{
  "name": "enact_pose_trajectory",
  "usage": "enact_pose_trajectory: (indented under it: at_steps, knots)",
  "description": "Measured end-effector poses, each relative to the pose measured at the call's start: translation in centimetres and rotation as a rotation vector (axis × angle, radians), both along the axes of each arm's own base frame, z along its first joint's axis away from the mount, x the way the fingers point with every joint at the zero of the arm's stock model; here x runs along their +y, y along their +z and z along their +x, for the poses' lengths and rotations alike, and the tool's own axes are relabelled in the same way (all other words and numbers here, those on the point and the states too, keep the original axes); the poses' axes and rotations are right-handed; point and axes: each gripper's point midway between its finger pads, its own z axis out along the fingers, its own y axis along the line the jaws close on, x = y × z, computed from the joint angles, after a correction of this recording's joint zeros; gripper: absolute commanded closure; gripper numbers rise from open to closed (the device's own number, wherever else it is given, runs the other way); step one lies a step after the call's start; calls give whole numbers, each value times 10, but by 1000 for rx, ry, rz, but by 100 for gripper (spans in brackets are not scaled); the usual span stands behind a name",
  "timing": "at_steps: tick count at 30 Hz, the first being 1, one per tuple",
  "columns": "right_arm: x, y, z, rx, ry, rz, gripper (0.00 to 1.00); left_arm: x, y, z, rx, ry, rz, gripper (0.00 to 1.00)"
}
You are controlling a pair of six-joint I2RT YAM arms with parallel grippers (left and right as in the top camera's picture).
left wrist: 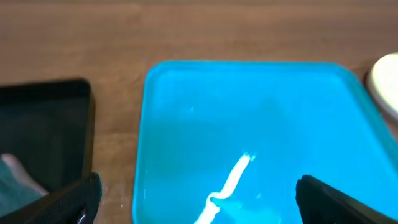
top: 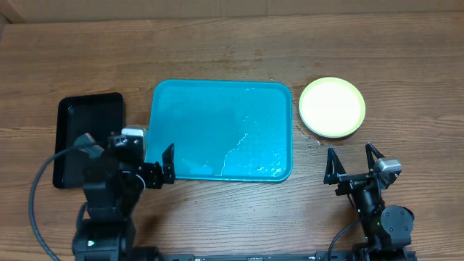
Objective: Clean dirty plates on tray and stack at the side
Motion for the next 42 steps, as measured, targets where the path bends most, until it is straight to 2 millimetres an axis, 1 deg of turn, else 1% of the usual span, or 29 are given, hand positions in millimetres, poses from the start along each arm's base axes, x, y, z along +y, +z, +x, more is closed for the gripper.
enact_pose_trajectory:
  at_steps: [3, 4, 8, 11, 17, 18, 20, 22, 25, 28, 31, 36, 42]
  knots:
    - [0, 0, 0, 0, 0, 0, 0, 3, -21, 2, -38, 15, 15, 0]
    - [0, 0, 0, 0, 0, 0, 0, 4, -32, 1, -57, 18, 19, 1]
    - [0, 0, 0, 0, 0, 0, 0, 4, -43, -4, -153, 19, 24, 0]
    - [0, 0, 0, -1, 0, 0, 0, 5, -45, -6, -237, 22, 27, 0]
    - [0, 0, 0, -1, 0, -1, 0, 5, -36, -5, -420, 28, 34, 0]
    - [0, 0, 0, 0, 0, 0, 0, 5, -38, -5, -447, 28, 34, 0]
    - [0, 0, 0, 0, 0, 0, 0, 6, -43, -5, -453, 33, 35, 0]
    - [0, 0, 0, 0, 0, 0, 0, 8, -42, -6, -469, 49, 32, 0]
    - [0, 0, 0, -1, 0, 0, 0, 19, -35, -8, -494, 123, -3, 0]
    - [0, 0, 0, 0, 0, 0, 0, 29, -41, -10, -471, 203, -47, 0]
    - [0, 0, 0, 0, 0, 0, 0, 34, -41, -11, -468, 245, -71, 0]
    - [0, 0, 0, -1, 0, 0, 0, 37, -41, -11, -468, 266, -92, 0]
    - [0, 0, 0, 0, -1, 0, 0, 36, -42, -11, -467, 256, -69, 0]
